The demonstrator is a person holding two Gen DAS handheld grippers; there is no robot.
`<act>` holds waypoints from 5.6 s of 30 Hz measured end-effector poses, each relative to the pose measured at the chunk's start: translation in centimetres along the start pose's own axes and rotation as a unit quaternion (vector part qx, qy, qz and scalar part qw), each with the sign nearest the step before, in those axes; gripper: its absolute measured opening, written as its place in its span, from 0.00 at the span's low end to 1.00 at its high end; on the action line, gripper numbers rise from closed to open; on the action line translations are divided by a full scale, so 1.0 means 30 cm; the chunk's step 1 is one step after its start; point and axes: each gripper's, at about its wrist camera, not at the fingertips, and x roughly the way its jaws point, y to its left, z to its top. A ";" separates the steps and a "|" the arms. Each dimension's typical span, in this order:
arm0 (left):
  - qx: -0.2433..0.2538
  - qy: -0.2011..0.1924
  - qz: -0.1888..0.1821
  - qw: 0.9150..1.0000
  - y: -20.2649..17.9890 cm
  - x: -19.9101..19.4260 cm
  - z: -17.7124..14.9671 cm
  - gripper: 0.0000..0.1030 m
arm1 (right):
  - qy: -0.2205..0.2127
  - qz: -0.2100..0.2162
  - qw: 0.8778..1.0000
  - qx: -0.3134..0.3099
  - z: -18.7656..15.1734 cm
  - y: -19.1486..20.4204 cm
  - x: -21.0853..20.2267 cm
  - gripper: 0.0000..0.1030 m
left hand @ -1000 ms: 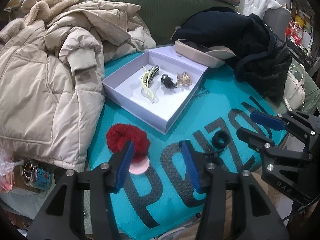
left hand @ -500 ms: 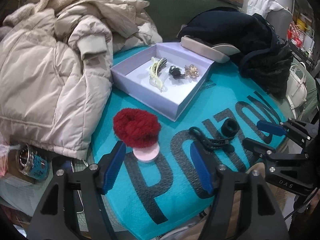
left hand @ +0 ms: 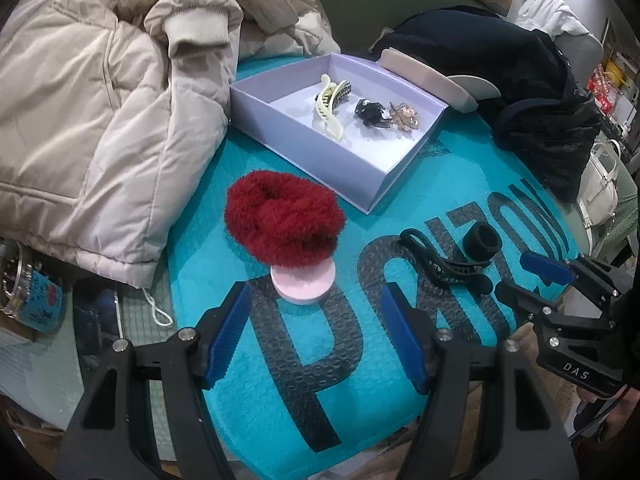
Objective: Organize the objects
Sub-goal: 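Grasp the pink round compact with the left tool while the right tool grasps the coiled black band, then carry the pink compact and coiled black band over the lavender box with both tools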
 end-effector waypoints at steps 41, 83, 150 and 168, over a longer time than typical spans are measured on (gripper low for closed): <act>0.017 0.032 0.056 0.998 -0.040 0.322 0.031 0.48 | 0.056 -0.052 0.994 0.075 0.051 -0.181 0.243 0.40; 0.058 0.029 0.000 0.998 -0.223 0.066 -0.039 0.48 | -0.016 0.047 0.999 0.019 -0.028 -0.017 -0.004 0.40; 0.099 -0.016 0.026 0.995 -0.219 0.265 0.685 0.48 | -0.087 0.046 0.994 -0.040 0.557 -0.197 0.107 0.40; 0.090 -0.015 0.061 0.994 -0.138 0.428 0.844 0.48 | -0.080 0.061 0.993 -0.068 0.703 -0.214 0.277 0.40</act>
